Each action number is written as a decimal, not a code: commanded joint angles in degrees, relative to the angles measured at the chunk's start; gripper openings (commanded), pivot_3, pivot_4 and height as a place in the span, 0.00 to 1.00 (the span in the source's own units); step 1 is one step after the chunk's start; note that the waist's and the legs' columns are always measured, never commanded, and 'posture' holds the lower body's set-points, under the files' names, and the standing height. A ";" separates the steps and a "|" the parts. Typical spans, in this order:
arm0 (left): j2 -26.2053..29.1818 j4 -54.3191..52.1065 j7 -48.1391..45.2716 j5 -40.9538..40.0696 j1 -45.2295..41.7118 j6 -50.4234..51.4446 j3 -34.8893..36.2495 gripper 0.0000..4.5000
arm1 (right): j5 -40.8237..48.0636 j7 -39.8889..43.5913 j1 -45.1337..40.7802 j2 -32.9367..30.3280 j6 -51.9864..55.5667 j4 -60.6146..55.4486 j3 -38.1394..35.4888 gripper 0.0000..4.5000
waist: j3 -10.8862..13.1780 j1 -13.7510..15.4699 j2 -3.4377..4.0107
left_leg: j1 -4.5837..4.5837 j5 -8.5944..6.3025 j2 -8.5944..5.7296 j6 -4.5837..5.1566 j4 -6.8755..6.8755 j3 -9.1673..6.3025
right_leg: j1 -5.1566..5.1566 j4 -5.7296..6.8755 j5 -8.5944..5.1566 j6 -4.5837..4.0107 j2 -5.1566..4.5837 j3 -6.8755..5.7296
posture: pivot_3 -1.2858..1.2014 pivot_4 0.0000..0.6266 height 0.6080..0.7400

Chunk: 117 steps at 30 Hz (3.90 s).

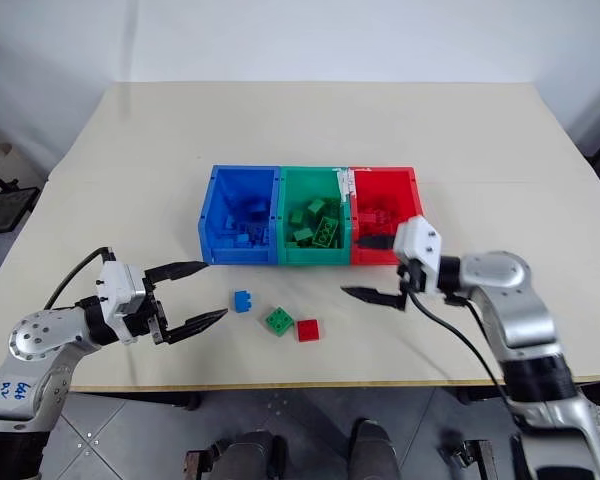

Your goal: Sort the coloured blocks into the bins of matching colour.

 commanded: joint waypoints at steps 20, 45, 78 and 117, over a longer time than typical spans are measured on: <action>3.19 1.19 -7.99 0.23 0.46 -2.91 -2.83 1.00 | -10.17 -3.11 -5.65 -0.10 16.11 -11.10 19.84 0.99 | 0.00 0.80 0.00 | 0.01 -0.10 0.16 -0.01 0.13 0.16 | -0.04 -0.03 0.03 -0.11 0.03 -0.09 | 0.52 0.24 1.00; -1.12 -1.64 0.80 -3.30 1.39 1.53 1.71 1.00 | 5.34 -11.10 -7.11 8.66 16.85 -6.82 -2.31 0.32 | -0.01 0.62 -0.01 | 0.04 -0.13 0.19 -0.03 0.16 0.13 | -0.04 0.09 0.03 -0.14 0.02 -0.28 | 0.52 0.24 1.00; 10.17 19.80 -12.12 3.06 -1.43 -10.72 3.90 1.00 | 7.00 5.94 8.96 -2.49 -3.16 -2.27 -7.97 0.99 | 0.01 0.62 0.02 | 0.13 -0.19 0.36 -0.01 0.19 0.43 | 0.02 -0.02 0.12 -0.30 0.00 -0.70 | 0.52 0.24 1.00; -4.22 10.78 -10.02 20.50 -28.99 11.22 -30.46 0.21 | 9.15 -5.66 28.54 -3.06 0.47 -18.20 -14.40 1.00 | 0.01 2.70 0.01 | -0.08 -0.35 0.39 0.09 0.77 0.42 | 0.09 0.08 0.13 -0.30 0.00 -0.86 | 0.52 0.24 1.00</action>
